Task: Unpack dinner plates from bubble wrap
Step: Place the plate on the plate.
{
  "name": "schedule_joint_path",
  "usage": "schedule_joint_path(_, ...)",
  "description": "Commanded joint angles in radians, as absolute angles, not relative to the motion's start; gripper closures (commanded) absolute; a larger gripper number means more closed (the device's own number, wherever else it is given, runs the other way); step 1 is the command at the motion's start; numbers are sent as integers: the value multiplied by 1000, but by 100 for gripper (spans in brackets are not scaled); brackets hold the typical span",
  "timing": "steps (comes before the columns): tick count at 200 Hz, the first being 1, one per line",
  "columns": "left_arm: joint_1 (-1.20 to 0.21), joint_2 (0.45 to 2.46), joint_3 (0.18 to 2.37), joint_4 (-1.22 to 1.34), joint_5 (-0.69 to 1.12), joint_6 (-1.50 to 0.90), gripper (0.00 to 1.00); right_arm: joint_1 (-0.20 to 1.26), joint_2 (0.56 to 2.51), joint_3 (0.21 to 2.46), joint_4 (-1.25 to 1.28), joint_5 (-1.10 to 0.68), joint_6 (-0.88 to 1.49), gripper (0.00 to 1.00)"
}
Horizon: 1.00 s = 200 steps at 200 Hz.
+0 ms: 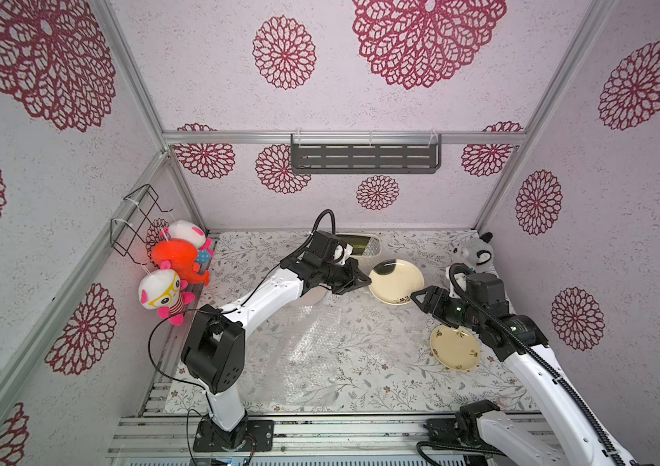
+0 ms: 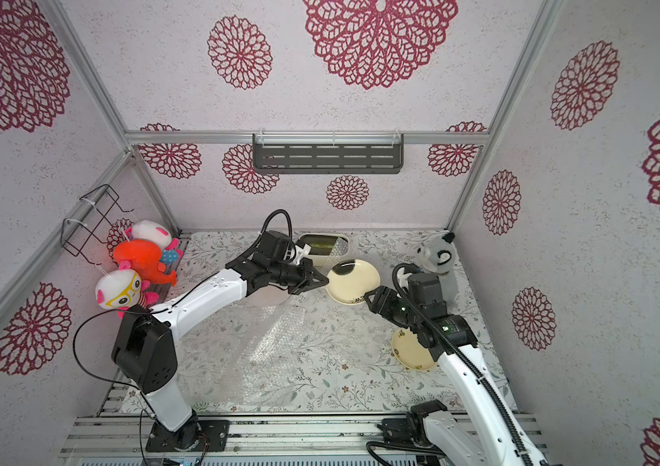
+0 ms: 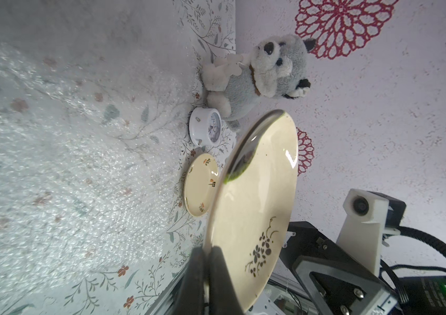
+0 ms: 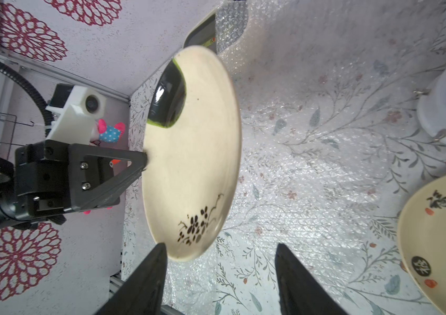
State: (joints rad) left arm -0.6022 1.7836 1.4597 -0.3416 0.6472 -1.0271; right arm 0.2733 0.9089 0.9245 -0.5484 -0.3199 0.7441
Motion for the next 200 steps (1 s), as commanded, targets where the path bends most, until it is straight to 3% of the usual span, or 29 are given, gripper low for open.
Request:
schedule_joint_path(1,-618,1781,1464,-261,697,-1058,100,260,915,923,-463,-353,793,40)
schedule_joint_path(109,-653,1774,1428,-239,690,-1080,100,260,904,925,-498,-307,825,81)
schedule_joint_path(151,-657,1782,1437,-248,690,-1081,100,259,904,920,-526,-296,822,90)
schedule_joint_path(161,-656,1785,1437,-255,693,-1079,89,260,905,922,-533,-289,822,91)
schedule_joint_path(200,-655,1781,1426,-270,683,-1073,64,259,918,949,-587,-265,816,94)
